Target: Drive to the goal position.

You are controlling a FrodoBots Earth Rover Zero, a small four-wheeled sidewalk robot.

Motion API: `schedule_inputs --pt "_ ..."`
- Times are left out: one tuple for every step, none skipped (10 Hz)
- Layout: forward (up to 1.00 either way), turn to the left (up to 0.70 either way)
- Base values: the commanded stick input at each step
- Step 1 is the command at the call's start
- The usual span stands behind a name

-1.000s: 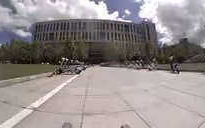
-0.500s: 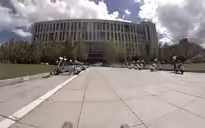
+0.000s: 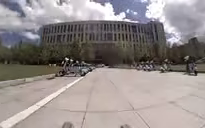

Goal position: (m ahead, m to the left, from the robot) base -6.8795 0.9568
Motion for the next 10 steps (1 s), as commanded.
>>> schedule_inputs --pt "0.7 0.0" --pt "0.7 0.0" --pt "0.7 0.0" --pt "0.7 0.0" --pt "0.7 0.0" --pt "0.7 0.0" --pt "0.7 0.0" --pt "0.7 0.0" --pt "0.7 0.0" --pt "0.7 0.0"
